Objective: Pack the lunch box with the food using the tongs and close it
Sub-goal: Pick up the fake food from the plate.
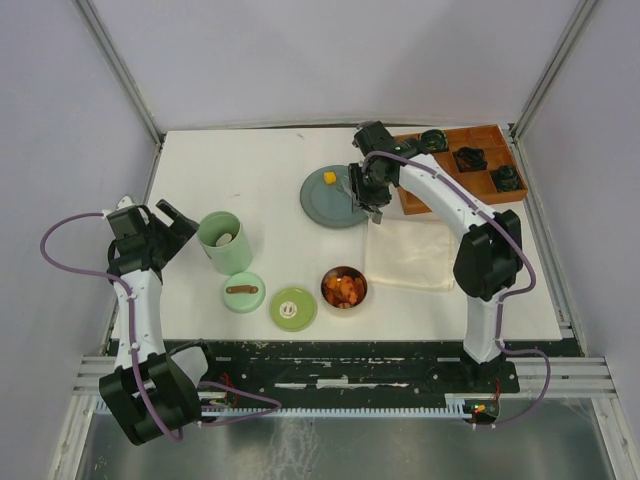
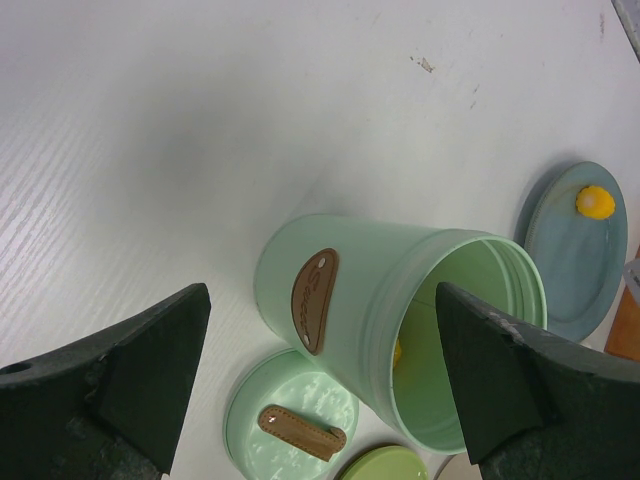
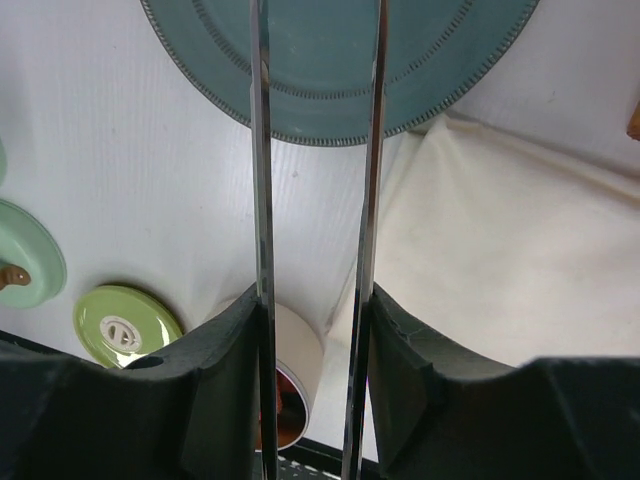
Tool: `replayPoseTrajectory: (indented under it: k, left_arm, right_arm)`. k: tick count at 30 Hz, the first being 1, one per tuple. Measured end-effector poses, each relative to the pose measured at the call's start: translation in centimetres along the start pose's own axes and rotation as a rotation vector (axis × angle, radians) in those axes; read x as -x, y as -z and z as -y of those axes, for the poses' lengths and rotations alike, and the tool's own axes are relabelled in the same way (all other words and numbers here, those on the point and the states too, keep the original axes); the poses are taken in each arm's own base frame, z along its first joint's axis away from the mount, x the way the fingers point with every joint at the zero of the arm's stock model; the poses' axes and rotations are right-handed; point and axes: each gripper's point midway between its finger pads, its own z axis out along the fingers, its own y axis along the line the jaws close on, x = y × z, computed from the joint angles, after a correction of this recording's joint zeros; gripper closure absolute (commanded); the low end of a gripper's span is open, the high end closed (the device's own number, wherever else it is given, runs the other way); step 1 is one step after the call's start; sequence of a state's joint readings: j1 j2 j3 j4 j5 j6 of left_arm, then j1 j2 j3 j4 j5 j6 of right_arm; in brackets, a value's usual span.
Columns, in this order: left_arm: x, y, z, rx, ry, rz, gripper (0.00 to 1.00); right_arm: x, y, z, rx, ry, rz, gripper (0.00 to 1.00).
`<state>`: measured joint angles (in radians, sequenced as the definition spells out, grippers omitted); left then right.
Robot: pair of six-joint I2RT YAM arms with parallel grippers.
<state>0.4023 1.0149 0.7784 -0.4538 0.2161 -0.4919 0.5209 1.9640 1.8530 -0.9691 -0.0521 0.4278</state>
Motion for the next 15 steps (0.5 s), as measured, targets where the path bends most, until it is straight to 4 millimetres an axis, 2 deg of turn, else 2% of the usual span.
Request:
replayPoseTrajectory:
  k: [4, 10, 15]
  left_arm:
    - [0.0, 0.0, 0.0, 0.000, 0.000, 0.000, 0.00]
    - [0.0, 0.0, 0.0, 0.000, 0.000, -0.001, 0.00]
    - [-0.1, -0.1, -0.1, 0.002, 0.001, -0.004, 0.00]
  right_arm:
    - [-0.2, -0.2, 0.3, -0.019, 0.013, -0.025, 0.50]
    - [2.9, -0.6, -0.9, 0.005, 0.045, 0.023, 0.50]
    - [4.6, -2.7, -1.4, 0.007, 0.054, 0.021, 0.50]
